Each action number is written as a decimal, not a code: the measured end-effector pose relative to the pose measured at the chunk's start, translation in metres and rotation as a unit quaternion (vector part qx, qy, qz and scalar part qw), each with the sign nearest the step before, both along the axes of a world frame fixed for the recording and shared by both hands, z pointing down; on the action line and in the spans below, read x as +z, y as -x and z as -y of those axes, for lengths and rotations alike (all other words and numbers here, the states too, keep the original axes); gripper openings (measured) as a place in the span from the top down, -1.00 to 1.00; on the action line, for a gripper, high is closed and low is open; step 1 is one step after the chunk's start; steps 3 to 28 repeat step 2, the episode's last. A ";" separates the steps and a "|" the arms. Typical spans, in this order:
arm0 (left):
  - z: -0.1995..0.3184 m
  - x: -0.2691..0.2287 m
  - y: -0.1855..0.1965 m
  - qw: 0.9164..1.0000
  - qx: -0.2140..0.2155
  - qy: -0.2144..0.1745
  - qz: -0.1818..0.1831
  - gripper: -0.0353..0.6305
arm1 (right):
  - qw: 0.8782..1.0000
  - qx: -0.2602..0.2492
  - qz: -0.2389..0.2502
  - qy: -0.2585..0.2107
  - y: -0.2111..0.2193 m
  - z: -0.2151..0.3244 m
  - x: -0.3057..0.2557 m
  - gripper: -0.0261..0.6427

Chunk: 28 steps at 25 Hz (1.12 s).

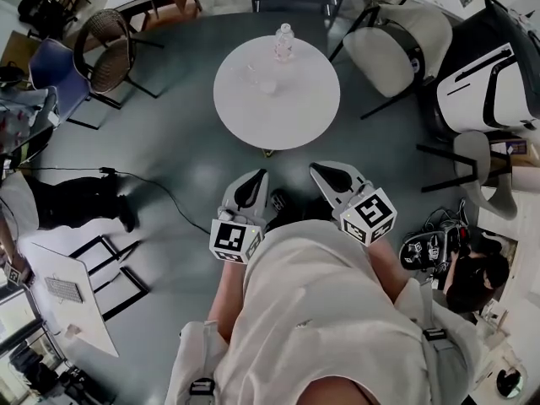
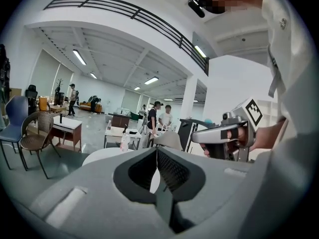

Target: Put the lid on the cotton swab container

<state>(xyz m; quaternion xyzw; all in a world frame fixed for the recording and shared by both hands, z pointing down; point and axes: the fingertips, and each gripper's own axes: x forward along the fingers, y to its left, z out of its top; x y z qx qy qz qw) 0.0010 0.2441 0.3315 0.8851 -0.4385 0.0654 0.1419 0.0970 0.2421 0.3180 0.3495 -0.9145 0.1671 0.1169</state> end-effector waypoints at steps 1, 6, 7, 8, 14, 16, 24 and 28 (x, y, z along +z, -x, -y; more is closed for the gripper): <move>0.001 0.000 -0.005 1.000 0.002 0.000 0.000 0.86 | 1.000 0.002 0.000 0.000 -0.005 0.001 0.001 0.90; 0.002 0.001 -0.011 1.000 0.005 0.000 0.000 0.86 | 1.000 0.003 -0.001 0.000 -0.010 0.002 0.002 0.90; 0.002 0.001 -0.011 1.000 0.005 0.000 0.000 0.86 | 1.000 0.003 -0.001 0.000 -0.010 0.002 0.002 0.90; 0.002 0.001 -0.011 1.000 0.005 0.000 0.000 0.86 | 1.000 0.003 -0.001 0.000 -0.010 0.002 0.002 0.90; 0.002 0.001 -0.011 1.000 0.005 0.000 0.000 0.86 | 1.000 0.003 -0.001 0.000 -0.010 0.002 0.002 0.90; 0.002 0.001 -0.011 1.000 0.005 0.000 0.000 0.86 | 1.000 0.003 -0.001 0.000 -0.010 0.002 0.002 0.90; 0.002 0.001 -0.011 1.000 0.005 0.000 0.000 0.86 | 1.000 0.003 -0.001 0.000 -0.010 0.002 0.002 0.90; 0.002 0.001 -0.011 1.000 0.005 0.000 0.000 0.86 | 1.000 0.003 -0.001 0.000 -0.010 0.002 0.002 0.90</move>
